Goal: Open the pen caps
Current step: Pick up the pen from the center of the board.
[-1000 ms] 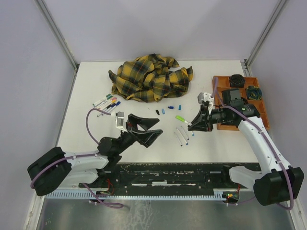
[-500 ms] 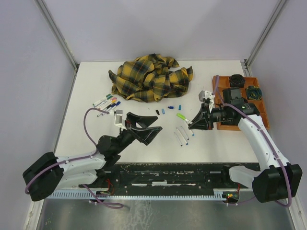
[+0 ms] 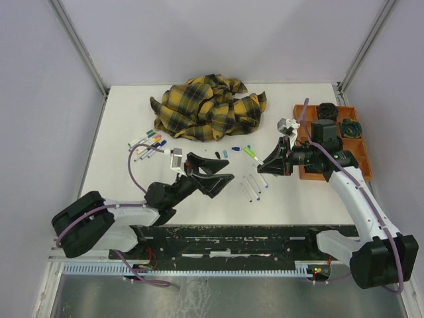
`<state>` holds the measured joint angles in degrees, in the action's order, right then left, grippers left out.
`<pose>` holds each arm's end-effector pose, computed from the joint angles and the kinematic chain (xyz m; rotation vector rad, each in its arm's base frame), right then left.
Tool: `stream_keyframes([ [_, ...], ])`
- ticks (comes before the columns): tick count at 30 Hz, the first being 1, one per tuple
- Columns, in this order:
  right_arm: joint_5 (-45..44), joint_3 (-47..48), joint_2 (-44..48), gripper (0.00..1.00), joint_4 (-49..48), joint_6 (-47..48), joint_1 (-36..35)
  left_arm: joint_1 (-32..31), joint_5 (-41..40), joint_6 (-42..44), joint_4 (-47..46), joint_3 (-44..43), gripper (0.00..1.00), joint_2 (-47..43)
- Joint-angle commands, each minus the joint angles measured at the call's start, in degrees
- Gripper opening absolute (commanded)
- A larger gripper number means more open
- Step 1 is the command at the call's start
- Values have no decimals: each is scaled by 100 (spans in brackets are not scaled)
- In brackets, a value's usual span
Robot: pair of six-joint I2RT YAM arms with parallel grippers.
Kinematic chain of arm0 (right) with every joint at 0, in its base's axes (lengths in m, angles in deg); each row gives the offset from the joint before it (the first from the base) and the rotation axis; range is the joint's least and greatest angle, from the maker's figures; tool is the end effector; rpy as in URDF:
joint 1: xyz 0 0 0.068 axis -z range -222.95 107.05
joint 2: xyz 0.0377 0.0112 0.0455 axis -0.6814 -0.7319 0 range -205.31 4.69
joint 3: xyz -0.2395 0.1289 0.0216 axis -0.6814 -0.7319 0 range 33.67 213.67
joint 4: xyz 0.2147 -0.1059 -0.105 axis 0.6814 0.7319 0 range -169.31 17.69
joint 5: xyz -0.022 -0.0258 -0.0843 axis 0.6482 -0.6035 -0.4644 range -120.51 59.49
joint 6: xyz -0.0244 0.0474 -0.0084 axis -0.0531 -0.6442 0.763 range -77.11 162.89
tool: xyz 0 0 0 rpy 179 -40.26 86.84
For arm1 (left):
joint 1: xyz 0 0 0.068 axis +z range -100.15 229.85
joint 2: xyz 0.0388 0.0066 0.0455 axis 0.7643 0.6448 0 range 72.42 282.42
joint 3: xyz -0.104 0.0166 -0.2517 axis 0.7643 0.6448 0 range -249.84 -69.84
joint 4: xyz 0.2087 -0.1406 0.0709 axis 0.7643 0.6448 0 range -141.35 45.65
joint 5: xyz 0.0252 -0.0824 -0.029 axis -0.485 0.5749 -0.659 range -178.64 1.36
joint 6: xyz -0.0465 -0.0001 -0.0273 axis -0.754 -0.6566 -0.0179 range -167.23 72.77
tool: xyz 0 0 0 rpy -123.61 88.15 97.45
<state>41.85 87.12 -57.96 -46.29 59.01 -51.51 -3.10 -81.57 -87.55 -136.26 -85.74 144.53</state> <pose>0.2054 0.0652 0.3110 -1.0077 1.7255 1.3316 0.1297 -0.1789 0.2470 0.2554 1.1751 -1.5179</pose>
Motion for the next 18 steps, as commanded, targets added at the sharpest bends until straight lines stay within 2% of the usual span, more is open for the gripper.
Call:
stream_keyframes([
  [1,223,-124,159,0,-1111,-1063,-35,-3,140,-358,-1098,-510,91,608],
  [7,157,-177,124,0,-1196,-1137,-138,3,-405,-662,-1108,-908,86,1220],
  [11,126,-162,62,0,-1165,-1109,-259,-10,-346,-816,-1178,-1291,76,1622],
  [18,20,-164,32,0,-1041,-962,-300,-17,-204,-946,-1225,-1747,64,2052],
])
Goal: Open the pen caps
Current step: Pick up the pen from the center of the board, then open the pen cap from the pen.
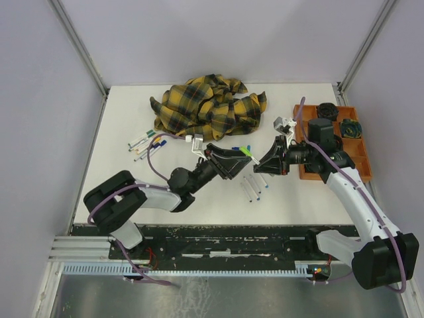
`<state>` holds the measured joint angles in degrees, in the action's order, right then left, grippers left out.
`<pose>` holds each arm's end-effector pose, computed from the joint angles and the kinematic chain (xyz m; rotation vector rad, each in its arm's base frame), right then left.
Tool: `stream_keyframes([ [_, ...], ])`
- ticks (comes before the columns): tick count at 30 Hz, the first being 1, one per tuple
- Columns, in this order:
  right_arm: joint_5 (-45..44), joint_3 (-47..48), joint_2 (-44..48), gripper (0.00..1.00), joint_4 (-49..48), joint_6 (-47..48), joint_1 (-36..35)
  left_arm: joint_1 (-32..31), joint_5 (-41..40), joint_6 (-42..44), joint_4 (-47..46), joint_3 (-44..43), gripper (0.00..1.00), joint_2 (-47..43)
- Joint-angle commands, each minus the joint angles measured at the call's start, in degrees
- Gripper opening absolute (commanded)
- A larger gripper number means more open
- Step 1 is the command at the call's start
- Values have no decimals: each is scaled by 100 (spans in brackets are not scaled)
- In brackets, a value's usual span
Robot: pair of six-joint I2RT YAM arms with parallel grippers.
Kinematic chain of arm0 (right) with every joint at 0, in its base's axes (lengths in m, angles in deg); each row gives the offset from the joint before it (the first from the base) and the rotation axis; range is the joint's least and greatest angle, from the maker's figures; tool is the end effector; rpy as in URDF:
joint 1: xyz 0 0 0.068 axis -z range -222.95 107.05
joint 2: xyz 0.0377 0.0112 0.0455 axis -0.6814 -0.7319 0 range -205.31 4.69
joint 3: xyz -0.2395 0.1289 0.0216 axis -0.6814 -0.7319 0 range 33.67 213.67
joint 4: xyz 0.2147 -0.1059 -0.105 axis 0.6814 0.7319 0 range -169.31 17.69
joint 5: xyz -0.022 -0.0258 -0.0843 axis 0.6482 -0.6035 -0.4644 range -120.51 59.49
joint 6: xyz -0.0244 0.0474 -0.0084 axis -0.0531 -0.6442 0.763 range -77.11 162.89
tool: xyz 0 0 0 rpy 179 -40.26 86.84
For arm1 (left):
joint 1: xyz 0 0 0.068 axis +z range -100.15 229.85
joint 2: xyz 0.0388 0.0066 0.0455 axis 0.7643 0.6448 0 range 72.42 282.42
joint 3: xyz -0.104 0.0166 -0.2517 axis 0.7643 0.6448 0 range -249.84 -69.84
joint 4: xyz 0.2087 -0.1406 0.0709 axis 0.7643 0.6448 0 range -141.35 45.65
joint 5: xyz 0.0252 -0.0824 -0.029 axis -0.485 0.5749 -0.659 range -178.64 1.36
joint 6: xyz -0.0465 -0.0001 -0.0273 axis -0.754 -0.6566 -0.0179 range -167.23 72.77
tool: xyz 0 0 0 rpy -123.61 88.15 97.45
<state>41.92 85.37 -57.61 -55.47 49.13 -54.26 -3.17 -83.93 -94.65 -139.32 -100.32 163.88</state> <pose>0.2080 0.0762 0.3132 -0.9857 1.7165 1.3939 0.1755 -0.2378 0.2420 0.1444 1.2417 -1.5966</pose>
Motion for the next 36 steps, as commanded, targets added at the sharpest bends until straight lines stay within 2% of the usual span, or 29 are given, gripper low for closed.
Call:
stream_keyframes([
  [1,-2,15,-9,0,-98,53,-27,-12,23,-241,-923,-310,63,131],
  [18,-127,59,-131,0,262,428,-72,71,-66,-383,-920,-296,47,-58],
  [24,-214,56,-192,0,407,607,-104,113,52,-365,-919,-193,30,-172],
  [26,-266,54,-239,0,472,677,-117,135,65,-360,-922,-165,27,-181],
  [27,-272,58,-259,0,492,697,-127,146,82,-352,-927,-163,21,-179],
  [29,-273,54,-288,0,499,703,-133,178,130,-347,-925,-157,4,-168],
  [33,-277,44,-338,0,495,716,-130,315,106,-362,-1012,-54,3,-185],
  [36,-189,-5,-459,0,504,862,-136,657,-20,-495,-1110,2,3,-272],
])
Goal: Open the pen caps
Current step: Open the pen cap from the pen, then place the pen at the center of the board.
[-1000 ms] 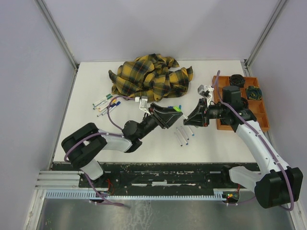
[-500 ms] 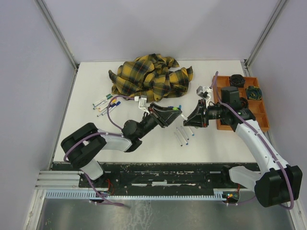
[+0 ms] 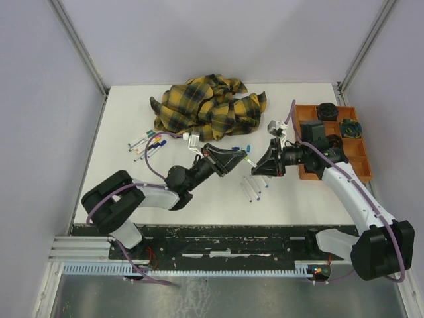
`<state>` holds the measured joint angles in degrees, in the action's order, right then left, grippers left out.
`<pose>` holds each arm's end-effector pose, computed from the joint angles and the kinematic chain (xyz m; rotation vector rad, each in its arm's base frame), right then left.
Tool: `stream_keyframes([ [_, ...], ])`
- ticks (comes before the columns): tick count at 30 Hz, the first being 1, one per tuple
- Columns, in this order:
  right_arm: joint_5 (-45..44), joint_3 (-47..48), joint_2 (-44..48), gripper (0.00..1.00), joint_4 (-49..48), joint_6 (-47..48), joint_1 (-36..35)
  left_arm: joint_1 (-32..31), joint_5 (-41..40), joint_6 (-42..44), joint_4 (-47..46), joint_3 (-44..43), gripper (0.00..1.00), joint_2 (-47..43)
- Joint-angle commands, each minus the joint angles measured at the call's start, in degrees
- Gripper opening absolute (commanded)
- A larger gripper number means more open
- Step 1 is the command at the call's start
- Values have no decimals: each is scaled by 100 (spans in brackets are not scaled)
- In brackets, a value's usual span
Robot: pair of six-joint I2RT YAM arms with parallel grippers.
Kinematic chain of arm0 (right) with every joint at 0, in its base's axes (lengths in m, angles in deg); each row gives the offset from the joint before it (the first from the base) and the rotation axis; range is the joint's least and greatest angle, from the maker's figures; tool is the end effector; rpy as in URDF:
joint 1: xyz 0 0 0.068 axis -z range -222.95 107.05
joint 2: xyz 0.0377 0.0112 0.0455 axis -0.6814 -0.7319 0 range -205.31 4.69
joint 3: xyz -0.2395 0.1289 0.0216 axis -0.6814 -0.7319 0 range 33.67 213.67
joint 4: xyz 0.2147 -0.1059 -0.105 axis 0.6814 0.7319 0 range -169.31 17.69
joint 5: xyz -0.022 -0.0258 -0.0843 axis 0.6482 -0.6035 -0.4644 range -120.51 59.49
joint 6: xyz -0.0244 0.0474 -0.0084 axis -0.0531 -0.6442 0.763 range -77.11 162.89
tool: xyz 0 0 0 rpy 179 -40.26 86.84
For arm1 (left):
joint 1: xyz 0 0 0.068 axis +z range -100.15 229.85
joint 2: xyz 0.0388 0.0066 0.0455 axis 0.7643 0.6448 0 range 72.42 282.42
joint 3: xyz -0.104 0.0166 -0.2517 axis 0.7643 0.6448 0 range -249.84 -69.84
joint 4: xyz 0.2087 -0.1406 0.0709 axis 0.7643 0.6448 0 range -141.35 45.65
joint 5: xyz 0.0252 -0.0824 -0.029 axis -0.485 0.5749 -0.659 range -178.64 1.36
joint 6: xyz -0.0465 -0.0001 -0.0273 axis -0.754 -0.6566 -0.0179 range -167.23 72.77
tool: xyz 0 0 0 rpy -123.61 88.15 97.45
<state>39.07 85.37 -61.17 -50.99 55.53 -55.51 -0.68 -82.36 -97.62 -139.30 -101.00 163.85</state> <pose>0.2152 0.0821 0.2942 -1.0149 1.7864 1.3643 0.1859 -0.2317 0.2452 0.1137 1.2375 -1.6216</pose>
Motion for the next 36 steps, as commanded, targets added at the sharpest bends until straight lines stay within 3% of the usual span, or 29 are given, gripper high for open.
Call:
stream_keyframes([
  [1,35,-43,-153,0,48,313,-15,557,-266,-231,-1111,66,3,-320],
  [7,-332,-132,-482,0,28,438,-62,1625,-782,-499,-1113,-251,3,-344],
  [12,-450,-169,-635,0,-176,194,-59,2019,-1038,-617,-1116,-363,3,-437],
  [15,-1595,-54,-662,0,-135,91,-43,2087,-956,-623,-936,-172,3,-632],
  [19,-3907,-124,-744,0,-263,66,-38,2086,-728,-525,565,200,3,-1115],
  [25,-5176,207,-1439,1,145,60,-41,2043,-538,-29,3911,-60,3,-1777],
  [31,-5670,234,-1880,3,-33,-239,-36,1948,-769,87,4579,192,3,-2170],
  [36,-5515,220,-2192,5,-371,-460,-37,1941,-643,-67,4401,397,3,-2231],
])
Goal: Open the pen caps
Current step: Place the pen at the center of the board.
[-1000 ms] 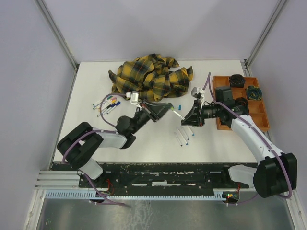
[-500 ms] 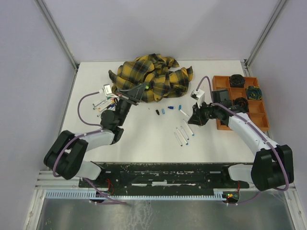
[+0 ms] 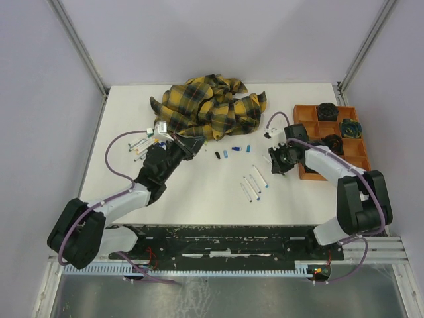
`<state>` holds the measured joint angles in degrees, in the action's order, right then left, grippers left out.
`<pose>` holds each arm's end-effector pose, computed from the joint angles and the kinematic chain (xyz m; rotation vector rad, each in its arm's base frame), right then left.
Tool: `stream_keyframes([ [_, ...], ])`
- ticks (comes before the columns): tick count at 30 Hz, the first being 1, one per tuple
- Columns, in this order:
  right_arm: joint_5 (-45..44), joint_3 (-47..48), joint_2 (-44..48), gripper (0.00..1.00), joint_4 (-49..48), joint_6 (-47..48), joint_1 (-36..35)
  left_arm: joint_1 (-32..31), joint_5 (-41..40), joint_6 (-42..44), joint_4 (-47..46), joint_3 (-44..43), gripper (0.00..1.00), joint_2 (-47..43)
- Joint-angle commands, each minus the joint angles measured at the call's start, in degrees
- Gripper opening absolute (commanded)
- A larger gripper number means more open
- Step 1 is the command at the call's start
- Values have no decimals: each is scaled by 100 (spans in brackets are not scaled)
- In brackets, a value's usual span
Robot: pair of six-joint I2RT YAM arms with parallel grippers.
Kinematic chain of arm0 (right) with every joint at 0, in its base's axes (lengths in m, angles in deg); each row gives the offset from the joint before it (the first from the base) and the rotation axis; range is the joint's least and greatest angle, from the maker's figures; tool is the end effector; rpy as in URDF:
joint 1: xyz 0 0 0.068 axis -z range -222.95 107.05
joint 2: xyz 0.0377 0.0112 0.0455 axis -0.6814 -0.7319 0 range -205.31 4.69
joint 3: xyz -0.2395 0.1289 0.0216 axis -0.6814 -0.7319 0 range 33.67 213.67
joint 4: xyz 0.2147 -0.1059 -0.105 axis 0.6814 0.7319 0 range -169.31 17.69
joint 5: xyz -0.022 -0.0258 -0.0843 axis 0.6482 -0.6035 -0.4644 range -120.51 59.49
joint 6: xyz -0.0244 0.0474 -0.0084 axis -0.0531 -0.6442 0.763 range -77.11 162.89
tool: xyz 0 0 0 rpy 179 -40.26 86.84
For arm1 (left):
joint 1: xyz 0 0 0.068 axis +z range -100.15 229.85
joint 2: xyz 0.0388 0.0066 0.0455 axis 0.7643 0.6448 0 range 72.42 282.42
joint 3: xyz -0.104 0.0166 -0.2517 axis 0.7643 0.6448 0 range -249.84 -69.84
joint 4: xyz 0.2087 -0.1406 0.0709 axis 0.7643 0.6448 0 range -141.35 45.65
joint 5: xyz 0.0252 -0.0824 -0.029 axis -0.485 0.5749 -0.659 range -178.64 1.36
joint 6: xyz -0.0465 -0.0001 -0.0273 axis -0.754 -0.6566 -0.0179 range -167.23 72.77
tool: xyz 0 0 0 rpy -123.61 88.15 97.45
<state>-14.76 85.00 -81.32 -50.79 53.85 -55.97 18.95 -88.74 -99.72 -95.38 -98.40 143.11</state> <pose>0.2764 0.0737 0.1901 -0.6371 2.5790 0.3784 0.2267 -0.1355 0.2464 -0.3115 1.6253 -1.1367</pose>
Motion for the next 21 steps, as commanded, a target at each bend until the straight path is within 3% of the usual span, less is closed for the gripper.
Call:
stream_keyframes([
  [1,-98,289,-283,5,-389,-291,7,-22,68,128,-112,180,3,-126],
  [8,239,602,-978,13,20,-301,10,-20,399,-87,-547,250,3,187],
  [21,385,848,-1295,26,477,-209,8,-71,877,-201,-539,-43,3,594],
])
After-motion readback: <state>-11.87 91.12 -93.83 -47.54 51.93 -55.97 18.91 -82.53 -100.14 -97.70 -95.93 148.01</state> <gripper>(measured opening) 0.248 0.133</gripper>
